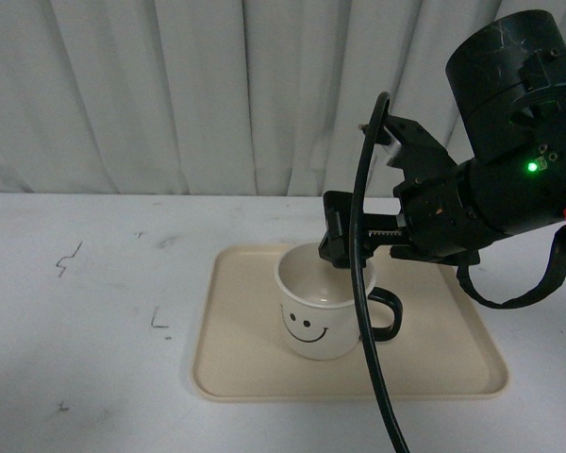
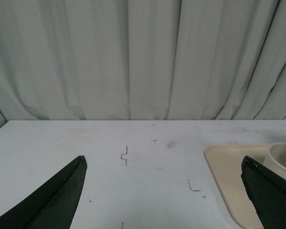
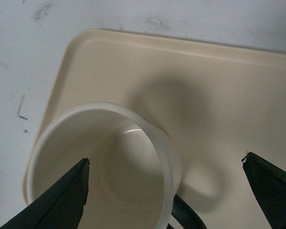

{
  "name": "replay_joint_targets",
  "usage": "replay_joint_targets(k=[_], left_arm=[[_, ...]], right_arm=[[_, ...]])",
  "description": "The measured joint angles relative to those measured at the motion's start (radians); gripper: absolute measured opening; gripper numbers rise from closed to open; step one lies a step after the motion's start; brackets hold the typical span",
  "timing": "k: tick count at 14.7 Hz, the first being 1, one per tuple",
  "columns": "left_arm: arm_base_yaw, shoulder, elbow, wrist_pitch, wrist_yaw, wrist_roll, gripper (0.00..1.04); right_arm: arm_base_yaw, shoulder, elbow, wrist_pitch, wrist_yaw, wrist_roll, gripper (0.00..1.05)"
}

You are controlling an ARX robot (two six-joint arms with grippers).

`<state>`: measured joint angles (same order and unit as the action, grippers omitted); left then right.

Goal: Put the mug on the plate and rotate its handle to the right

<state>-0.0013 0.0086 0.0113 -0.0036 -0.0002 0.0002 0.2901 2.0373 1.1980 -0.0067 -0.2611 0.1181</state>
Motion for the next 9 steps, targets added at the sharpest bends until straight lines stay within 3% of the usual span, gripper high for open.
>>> replay_joint_targets(k=[2, 3, 6, 8, 9], left_arm=[[0.000, 0.000, 0.000, 0.000, 0.000, 0.000, 0.98], [0.000, 0.000, 0.000, 0.000, 0.000, 0.000, 0.98], [0.000, 0.000, 0.000, 0.000, 0.000, 0.000, 0.98], [0.000, 0.000, 0.000, 0.000, 0.000, 0.000, 0.98], [0.000, 0.000, 0.000, 0.000, 0.000, 0.000, 0.98]], right_arm=[[0.004, 0.029, 0.019, -0.028, 0.026, -0.014, 0.96], [0.004, 0.047, 0.027, -0.035, 0.029, -0.027, 0.86], [0.003, 0.088, 0.068, -0.068, 0.035, -0.072, 0.51], [-0.023, 0.065, 0.068, -0.127, 0.032, -0.246, 0.03], [-0.025, 0.043, 0.055, -0.133, 0.029, -0.288, 0.03]])
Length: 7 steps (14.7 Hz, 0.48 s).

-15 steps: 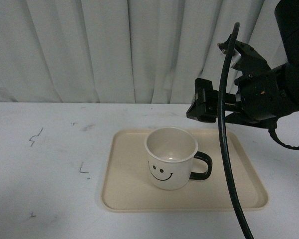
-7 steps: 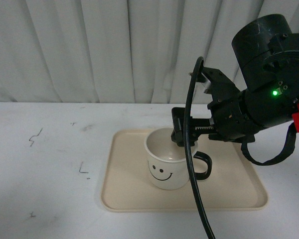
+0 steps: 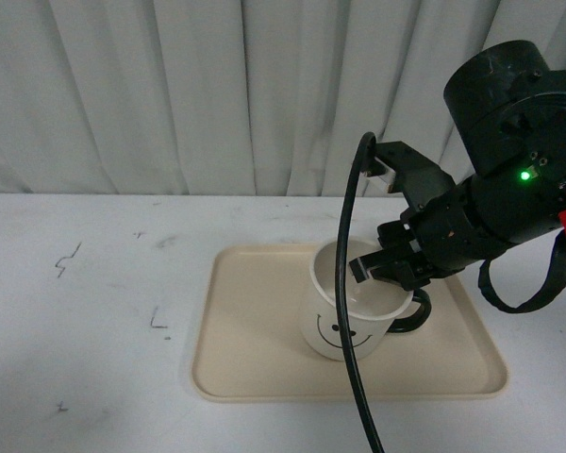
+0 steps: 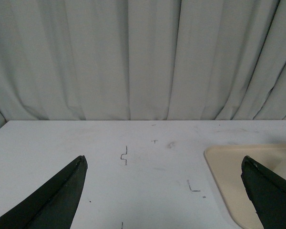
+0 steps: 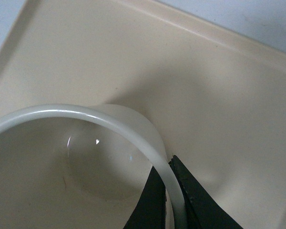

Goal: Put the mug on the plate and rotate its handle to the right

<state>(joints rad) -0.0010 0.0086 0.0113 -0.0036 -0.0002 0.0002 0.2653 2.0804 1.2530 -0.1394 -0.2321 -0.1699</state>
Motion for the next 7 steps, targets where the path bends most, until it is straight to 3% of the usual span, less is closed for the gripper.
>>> replay_joint_targets(k=[5, 7], left_arm=[[0.000, 0.000, 0.000, 0.000, 0.000, 0.000, 0.98], [0.000, 0.000, 0.000, 0.000, 0.000, 0.000, 0.98]], right_arm=[[-0.031, -0.053, -0.018, -0.093, -0.032, -0.229, 0.03], [-0.040, -0.053, -0.012, -0.094, -0.029, -0.257, 0.03]])
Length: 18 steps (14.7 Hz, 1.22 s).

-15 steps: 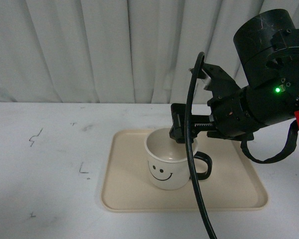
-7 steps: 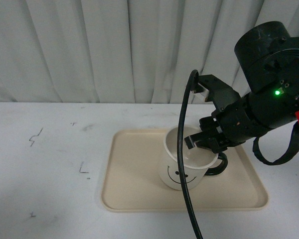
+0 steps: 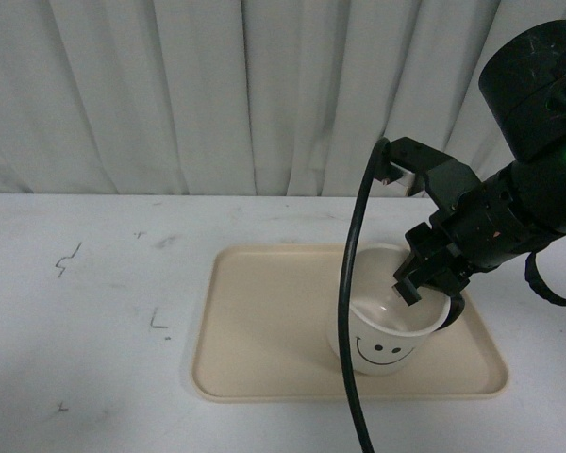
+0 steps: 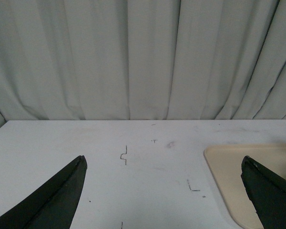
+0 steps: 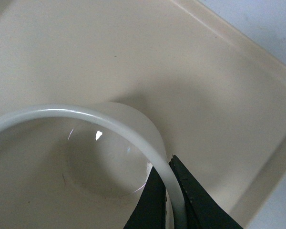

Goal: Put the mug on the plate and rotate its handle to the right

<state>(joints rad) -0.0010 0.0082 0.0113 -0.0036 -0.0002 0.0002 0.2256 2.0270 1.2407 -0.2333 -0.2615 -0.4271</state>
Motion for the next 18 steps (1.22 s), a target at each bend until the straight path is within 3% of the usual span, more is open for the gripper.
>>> replay_joint_targets(k=[8, 9, 10, 11, 12, 13, 14, 15, 18], left_arm=[[0.000, 0.000, 0.000, 0.000, 0.000, 0.000, 0.98], [0.000, 0.000, 0.000, 0.000, 0.000, 0.000, 0.98], [0.000, 0.000, 0.000, 0.000, 0.000, 0.000, 0.98], [0.000, 0.000, 0.000, 0.000, 0.000, 0.000, 0.98], [0.000, 0.000, 0.000, 0.000, 0.000, 0.000, 0.98], [0.000, 0.000, 0.000, 0.000, 0.000, 0.000, 0.98], [0.000, 0.000, 0.000, 0.000, 0.000, 0.000, 0.98], [0.000, 0.000, 0.000, 0.000, 0.000, 0.000, 0.98], [0.000, 0.000, 0.000, 0.000, 0.000, 0.000, 0.98]], right_arm=[[-0.019, 0.084, 0.108, -0.071, -0.049, -0.063, 0.03], [-0.043, 0.088, 0.161, -0.166, -0.169, -0.109, 0.26], [-0.072, 0.095, 0.230, -0.222, -0.210, -0.129, 0.60], [-0.102, -0.013, 0.111, -0.046, -0.294, -0.111, 0.92], [-0.110, -0.132, -0.007, 0.165, -0.335, -0.048, 1.00], [-0.114, -0.280, -0.160, 0.487, -0.312, 0.059, 0.97], [-0.114, -0.387, -0.282, 0.793, -0.229, 0.183, 0.98], [-0.114, -0.423, -0.337, 0.962, -0.197, 0.263, 0.98], [-0.076, -0.541, -0.503, 0.987, 0.260, 0.377, 0.73]])
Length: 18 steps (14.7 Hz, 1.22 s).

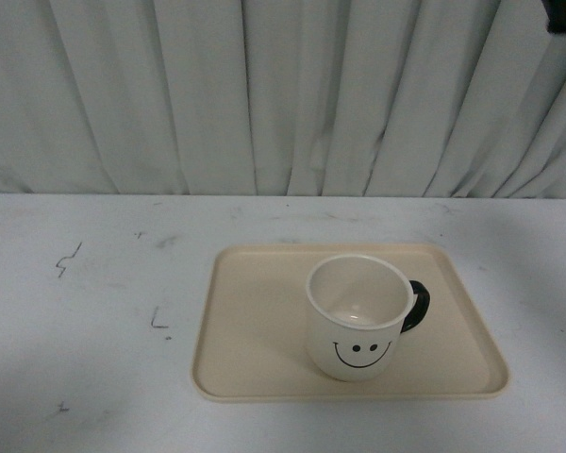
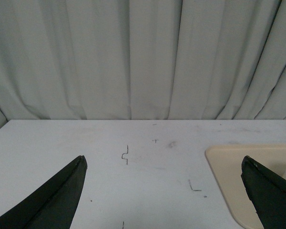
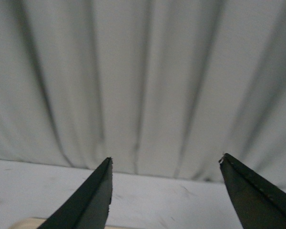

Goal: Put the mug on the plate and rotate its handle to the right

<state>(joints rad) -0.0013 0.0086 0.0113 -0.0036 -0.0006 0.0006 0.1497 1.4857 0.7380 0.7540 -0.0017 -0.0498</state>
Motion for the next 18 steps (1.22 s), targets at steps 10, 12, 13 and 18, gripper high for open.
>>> replay_joint_targets(k=[10, 12, 13, 18], left_arm=[[0.000, 0.000, 0.000, 0.000, 0.000, 0.000, 0.98], [0.000, 0.000, 0.000, 0.000, -0.001, 0.000, 0.98], [0.000, 0.000, 0.000, 0.000, 0.000, 0.000, 0.98], [0.000, 0.000, 0.000, 0.000, 0.000, 0.000, 0.98]], right_arm=[[-0.087, -0.340, -0.466, 0.109, 0.069, 0.036, 0.02], [-0.153, -0.430, -0.532, 0.094, 0.011, 0.036, 0.02], [-0.150, -0.463, -0.559, 0.080, 0.008, 0.036, 0.02], [-0.150, -0.705, -0.668, -0.053, 0.004, 0.036, 0.02]])
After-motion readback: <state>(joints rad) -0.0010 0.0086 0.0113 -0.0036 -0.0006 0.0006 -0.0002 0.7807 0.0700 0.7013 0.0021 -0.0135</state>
